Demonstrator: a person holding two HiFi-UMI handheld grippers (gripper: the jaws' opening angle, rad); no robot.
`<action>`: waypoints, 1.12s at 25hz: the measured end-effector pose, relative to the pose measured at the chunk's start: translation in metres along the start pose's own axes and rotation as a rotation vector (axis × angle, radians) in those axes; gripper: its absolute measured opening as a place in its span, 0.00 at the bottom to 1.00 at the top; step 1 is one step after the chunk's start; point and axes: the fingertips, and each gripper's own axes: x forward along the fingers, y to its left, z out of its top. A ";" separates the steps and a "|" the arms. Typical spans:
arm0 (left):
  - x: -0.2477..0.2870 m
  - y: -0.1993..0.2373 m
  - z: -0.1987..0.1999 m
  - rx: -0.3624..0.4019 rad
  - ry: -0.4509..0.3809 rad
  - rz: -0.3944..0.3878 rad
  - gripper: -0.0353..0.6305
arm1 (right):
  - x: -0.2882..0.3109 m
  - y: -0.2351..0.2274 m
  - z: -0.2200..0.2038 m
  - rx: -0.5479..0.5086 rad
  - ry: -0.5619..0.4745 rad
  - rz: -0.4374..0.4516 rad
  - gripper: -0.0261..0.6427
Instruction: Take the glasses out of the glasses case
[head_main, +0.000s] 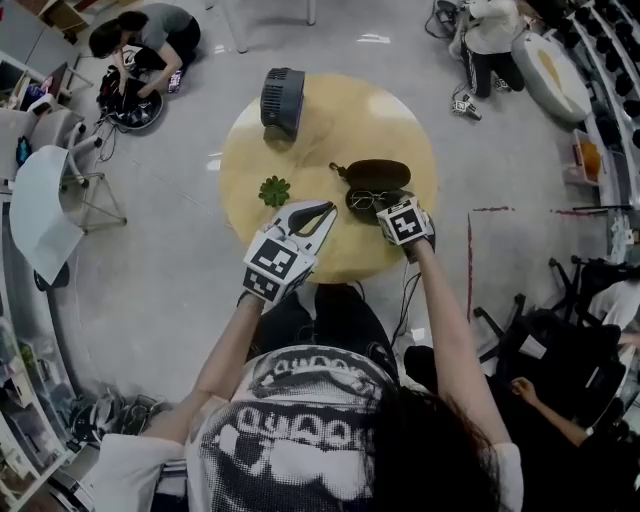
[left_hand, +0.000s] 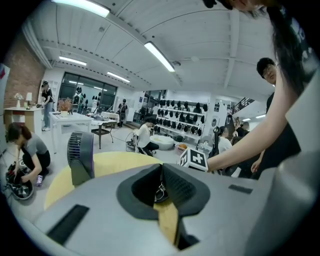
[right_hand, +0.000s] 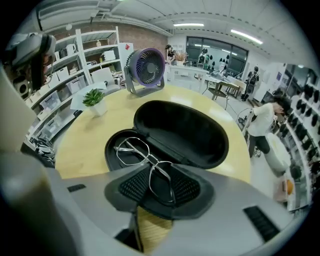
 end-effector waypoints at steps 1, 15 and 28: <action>0.001 0.002 0.000 -0.006 0.000 0.004 0.09 | 0.000 0.000 0.000 -0.001 0.000 -0.006 0.24; 0.014 0.012 -0.002 -0.058 0.008 0.040 0.09 | -0.008 0.001 -0.002 -0.013 -0.023 -0.138 0.22; 0.025 0.028 -0.005 -0.095 0.035 0.096 0.09 | -0.010 -0.002 0.005 -0.002 -0.063 -0.122 0.19</action>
